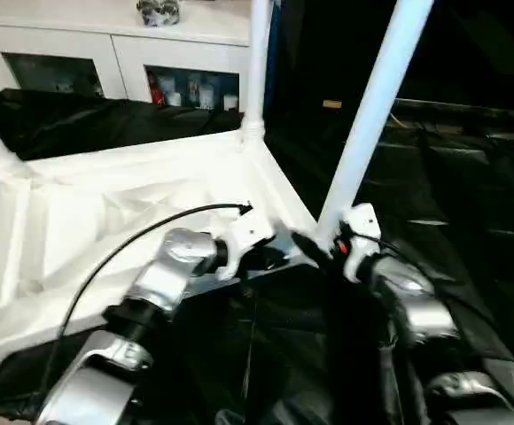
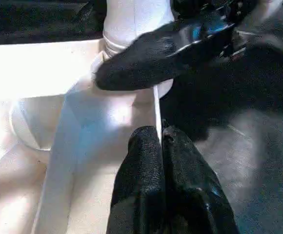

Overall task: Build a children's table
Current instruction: Rotate leg to tighten

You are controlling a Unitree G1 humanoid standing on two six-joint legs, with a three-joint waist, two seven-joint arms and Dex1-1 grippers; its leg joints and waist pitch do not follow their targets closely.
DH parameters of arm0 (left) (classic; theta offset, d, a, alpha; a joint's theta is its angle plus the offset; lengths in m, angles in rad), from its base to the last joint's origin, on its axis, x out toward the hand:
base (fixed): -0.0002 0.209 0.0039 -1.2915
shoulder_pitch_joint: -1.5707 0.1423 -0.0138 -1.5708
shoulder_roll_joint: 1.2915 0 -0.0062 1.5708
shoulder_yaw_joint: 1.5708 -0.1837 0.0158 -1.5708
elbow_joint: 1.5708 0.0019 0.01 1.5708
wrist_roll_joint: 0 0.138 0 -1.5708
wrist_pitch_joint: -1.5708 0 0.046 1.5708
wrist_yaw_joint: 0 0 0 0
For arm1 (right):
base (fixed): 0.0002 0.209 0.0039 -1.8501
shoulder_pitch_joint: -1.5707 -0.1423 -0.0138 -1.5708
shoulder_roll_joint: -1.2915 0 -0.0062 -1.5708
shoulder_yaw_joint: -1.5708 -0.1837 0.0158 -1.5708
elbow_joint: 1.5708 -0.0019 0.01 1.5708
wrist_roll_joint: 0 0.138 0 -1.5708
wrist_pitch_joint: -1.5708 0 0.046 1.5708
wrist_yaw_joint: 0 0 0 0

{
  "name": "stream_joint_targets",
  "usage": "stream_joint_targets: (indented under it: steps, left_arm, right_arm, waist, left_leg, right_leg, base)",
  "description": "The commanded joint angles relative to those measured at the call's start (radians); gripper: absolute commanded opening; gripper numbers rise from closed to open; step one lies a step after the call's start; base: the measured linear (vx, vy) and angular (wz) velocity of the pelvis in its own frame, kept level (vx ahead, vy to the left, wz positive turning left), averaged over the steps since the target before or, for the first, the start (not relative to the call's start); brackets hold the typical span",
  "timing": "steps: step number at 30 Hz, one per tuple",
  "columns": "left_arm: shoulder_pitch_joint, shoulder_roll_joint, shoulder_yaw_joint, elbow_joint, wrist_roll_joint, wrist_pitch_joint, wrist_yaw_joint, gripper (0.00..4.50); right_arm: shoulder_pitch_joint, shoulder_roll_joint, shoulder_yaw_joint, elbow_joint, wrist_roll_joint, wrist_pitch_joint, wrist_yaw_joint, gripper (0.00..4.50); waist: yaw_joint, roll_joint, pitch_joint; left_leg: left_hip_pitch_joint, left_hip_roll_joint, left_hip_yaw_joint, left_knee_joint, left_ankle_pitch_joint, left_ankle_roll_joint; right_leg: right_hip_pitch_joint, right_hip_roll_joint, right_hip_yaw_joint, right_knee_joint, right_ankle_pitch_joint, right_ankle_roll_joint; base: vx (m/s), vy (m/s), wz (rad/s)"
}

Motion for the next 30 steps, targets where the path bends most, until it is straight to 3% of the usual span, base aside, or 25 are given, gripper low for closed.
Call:
stream_joint_targets:
  steps: [1, 4, 10, 11, 12, 14, 15, 18, 24, 29, 30]
  left_arm:
    - [-0.015, -0.017, -0.045, -0.068, -0.05, -0.041, -0.084, 0.0]
    - [-0.013, 0.014, -0.043, -0.075, -0.066, -0.033, -0.149, 0.0]
    - [-0.014, 0.052, -0.045, -0.069, -0.079, -0.041, -0.218, 0.0]
    - [-0.012, 0.061, -0.046, -0.073, -0.083, -0.038, -0.237, 0.0]
    - [-0.011, 0.07, -0.046, -0.076, -0.086, -0.037, -0.252, 0.0]
    - [-0.009, 0.096, -0.051, -0.078, -0.087, -0.038, -0.286, 0.0]
    - [-0.008, 0.097, -0.051, -0.078, -0.087, -0.038, -0.287, 0.0]
    - [-0.009, 0.105, -0.054, -0.073, -0.086, -0.039, -0.298, 0.0]
    - [-0.007, 0.11, -0.051, -0.07, -0.088, -0.041, -0.297, 0.0]
    - [-0.007, 0.078, -0.031, -0.061, -0.075, -0.027, -0.189, 0.0]
    - [-0.015, 0.053, -0.022, -0.051, -0.068, -0.02, -0.133, 0.0]
  right_arm:
    - [0.034, -0.011, 0.115, -0.043, 0.012, 0.027, 0.187, 3.77]
    - [0.067, -0.091, 0.167, -0.1, 0.024, 0.035, 0.363, 3.77]
    - [0.084, -0.168, 0.204, -0.143, 0.044, 0.055, 0.541, 3.77]
    - [0.087, -0.18, 0.211, -0.152, 0.045, 0.058, 0.57, 3.53]
    - [0.087, -0.188, 0.214, -0.157, 0.047, 0.058, 0.588, 3.44]
    - [0.083, -0.199, 0.218, -0.161, 0.054, 0.053, 0.613, 3.3]
    - [0.083, -0.199, 0.219, -0.161, 0.054, 0.053, 0.614, 3.3]
    - [0.079, -0.201, 0.222, -0.157, 0.057, 0.055, 0.624, 3.03]
    - [0.084, -0.181, 0.224, -0.165, 0.061, 0.067, 0.627, 2.72]
    - [0.088, -0.112, 0.168, -0.137, 0.06, 0.065, 0.448, 2.66]
    - [0.078, -0.077, 0.138, -0.107, 0.046, 0.062, 0.333, 2.66]
  waist:
    - [0.002, 0.001, -0.05]
    - [0.011, 0.002, -0.048]
    - [0.029, -0.002, -0.046]
    - [0.03, -0.002, -0.047]
    - [0.029, -0.009, -0.047]
    - [0.031, -0.005, -0.049]
    - [0.031, 0.0, -0.049]
    - [0.031, -0.004, -0.049]
    - [0.032, -0.001, -0.051]
    - [0.028, -0.001, -0.048]
    - [0.019, -0.016, -0.045]
  left_leg:
    - [0.004, 0.064, -0.029, -0.065, -0.157, 0.08]
    - [0.006, 0.065, -0.026, -0.064, -0.169, 0.088]
    - [0.009, 0.068, -0.026, -0.064, -0.193, 0.074]
    - [0.008, 0.068, -0.026, -0.064, -0.185, 0.075]
    - [0.007, 0.068, -0.026, -0.064, -0.18, 0.077]
    - [0.006, 0.07, -0.027, -0.063, -0.162, 0.079]
    - [0.006, 0.069, -0.027, -0.064, -0.161, 0.078]
    - [0.006, 0.068, -0.027, -0.063, -0.16, 0.077]
    - [0.006, 0.068, -0.027, -0.063, -0.161, 0.069]
    - [0.006, 0.068, -0.029, -0.067, -0.173, 0.059]
    - [0.009, 0.066, -0.029, -0.069, -0.204, 0.044]
  right_leg:
    - [0.043, -0.102, 0.061, -0.075, -0.116, -0.223]
    - [0.044, -0.098, 0.059, -0.078, -0.136, -0.224]
    - [0.039, -0.101, 0.058, -0.083, -0.219, -0.209]
    - [0.04, -0.101, 0.058, -0.082, -0.215, -0.207]
    - [0.04, -0.1, 0.058, -0.082, -0.21, -0.206]
    - [0.04, -0.101, 0.057, -0.076, -0.18, -0.214]
    - [0.039, -0.101, 0.057, -0.076, -0.175, -0.216]
    - [0.041, -0.102, 0.056, -0.075, -0.163, -0.224]
    - [0.042, -0.102, 0.056, -0.075, -0.162, -0.225]
    - [0.039, -0.103, 0.057, -0.078, -0.187, -0.218]
    - [0.037, -0.104, 0.056, -0.087, -0.256, -0.205]
  base:
    - [0.0, 0.0, 0.0]
    - [0.0, 0.0, 0.0]
    - [0.0, 0.0, 0.0]
    - [0.0, 0.0, 0.0]
    - [0.0, 0.0, 0.0]
    - [0.0, 0.0, 0.0]
    - [0.0, 0.0, 0.0]
    - [0.0, 0.0, 0.0]
    - [0.0, 0.0, 0.0]
    - [0.0, 0.0, 0.0]
    - [0.0, 0.0, 0.0]
